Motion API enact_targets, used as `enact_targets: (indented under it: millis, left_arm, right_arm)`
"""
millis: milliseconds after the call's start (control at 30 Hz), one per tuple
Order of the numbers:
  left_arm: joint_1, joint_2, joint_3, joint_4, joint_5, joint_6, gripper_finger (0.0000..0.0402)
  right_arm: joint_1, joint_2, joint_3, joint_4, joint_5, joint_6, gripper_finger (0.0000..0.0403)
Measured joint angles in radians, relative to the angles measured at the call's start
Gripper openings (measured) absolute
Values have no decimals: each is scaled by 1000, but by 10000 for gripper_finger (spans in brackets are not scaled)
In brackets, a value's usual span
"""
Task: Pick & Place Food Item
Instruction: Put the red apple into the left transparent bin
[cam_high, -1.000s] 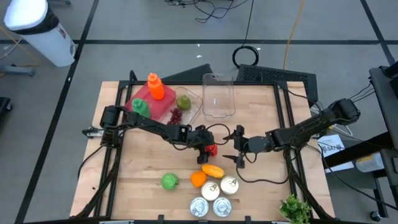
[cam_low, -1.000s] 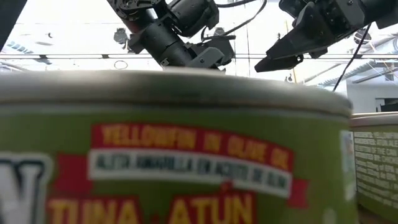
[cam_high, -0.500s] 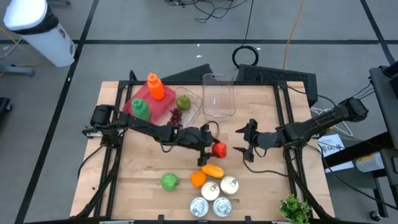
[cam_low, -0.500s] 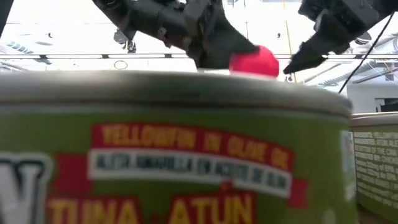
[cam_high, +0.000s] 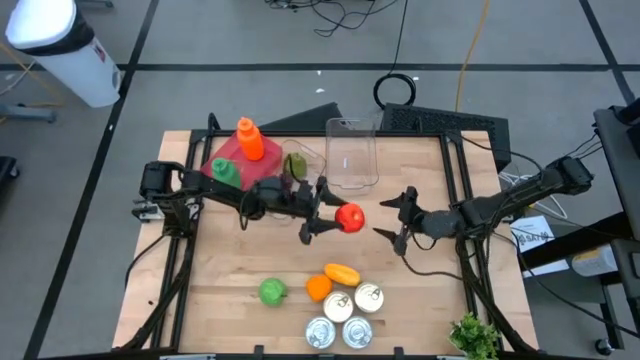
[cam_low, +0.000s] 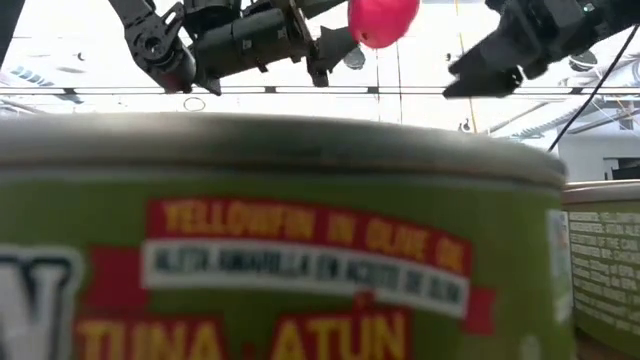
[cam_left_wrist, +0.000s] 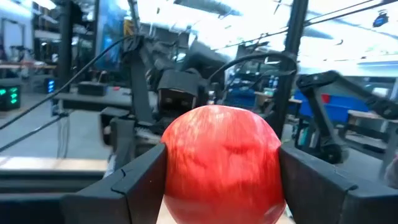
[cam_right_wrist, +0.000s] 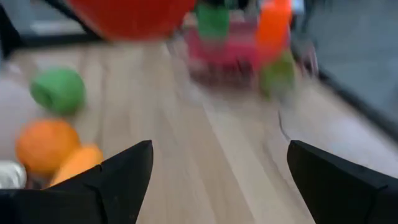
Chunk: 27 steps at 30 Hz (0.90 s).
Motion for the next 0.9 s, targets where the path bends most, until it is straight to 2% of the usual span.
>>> enact_targets:
  millis: [200, 267, 367, 433, 500, 700, 900]
  left_arm:
    - [-14, -2, 1, 20, 6, 10, 269]
    - [-19, -2, 1, 37, 3, 12, 269]
    - [-26, -2, 2, 47, 4, 21, 274]
    - [-26, -2, 2, 47, 5, 29, 277]
    - [-26, -2, 2, 47, 4, 30, 273]
    - [-27, -3, 2, 52, 12, 27, 268]
    - [-42, -6, 2, 60, 10, 34, 278]
  right_arm:
    - [-2, 109, -184, 756, -3, -207, 352]
    - [-10, 170, -230, 952, -14, -248, 352]
    - [-30, 264, -242, 1149, -150, -259, 352]
    - [-42, 329, -214, 1209, -244, -250, 352]
    - [-49, 384, -174, 1219, -290, -251, 352]
    - [-60, 521, -39, 1216, -288, -302, 352]
    - [-68, 561, 30, 1212, -293, -310, 352]
